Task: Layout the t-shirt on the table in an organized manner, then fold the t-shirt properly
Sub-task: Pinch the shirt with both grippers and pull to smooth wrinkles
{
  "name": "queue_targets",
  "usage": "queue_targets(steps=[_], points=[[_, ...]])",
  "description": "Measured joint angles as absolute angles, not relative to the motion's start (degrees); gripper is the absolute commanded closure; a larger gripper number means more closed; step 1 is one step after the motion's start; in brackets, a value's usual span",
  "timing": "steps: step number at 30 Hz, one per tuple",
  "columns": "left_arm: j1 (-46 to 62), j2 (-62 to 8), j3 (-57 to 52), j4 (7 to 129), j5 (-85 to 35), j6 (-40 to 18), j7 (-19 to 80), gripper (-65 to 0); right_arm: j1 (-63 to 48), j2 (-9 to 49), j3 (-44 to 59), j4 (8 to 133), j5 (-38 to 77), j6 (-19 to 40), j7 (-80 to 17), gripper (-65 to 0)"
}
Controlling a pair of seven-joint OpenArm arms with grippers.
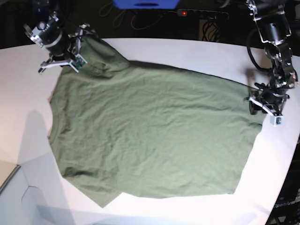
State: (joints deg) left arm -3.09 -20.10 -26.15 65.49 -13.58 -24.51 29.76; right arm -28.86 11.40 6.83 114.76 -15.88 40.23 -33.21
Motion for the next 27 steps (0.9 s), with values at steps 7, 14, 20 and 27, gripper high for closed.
queue_targets(steps=[7, 14, 20, 27], points=[[1.1, -20.53, -26.2, 75.09, -21.93, -24.58, 29.58, -28.4, -20.58, 6.76, 7.66, 111.92, -15.79, 40.23, -33.1, -2.6], [-2.76, -19.68, -25.8, 72.36, -19.75, -24.82, 29.52, -28.4, -10.33, 6.17, 7.73, 98.52, -15.79, 40.23, -35.83, -2.6], [-8.93, -17.28, -25.78, 59.37, -14.66, -24.49, 29.19, -28.4, -4.14, 7.05, 11.2, 88.68, -14.57, 40.23, -34.26, -2.6], [-6.5, -17.98, -26.06, 58.67, -16.23, -25.45, 26.94, -28.2, 1.37, 11.33, 15.11, 81.93, -14.46, 40.23, -33.89, -2.5]])
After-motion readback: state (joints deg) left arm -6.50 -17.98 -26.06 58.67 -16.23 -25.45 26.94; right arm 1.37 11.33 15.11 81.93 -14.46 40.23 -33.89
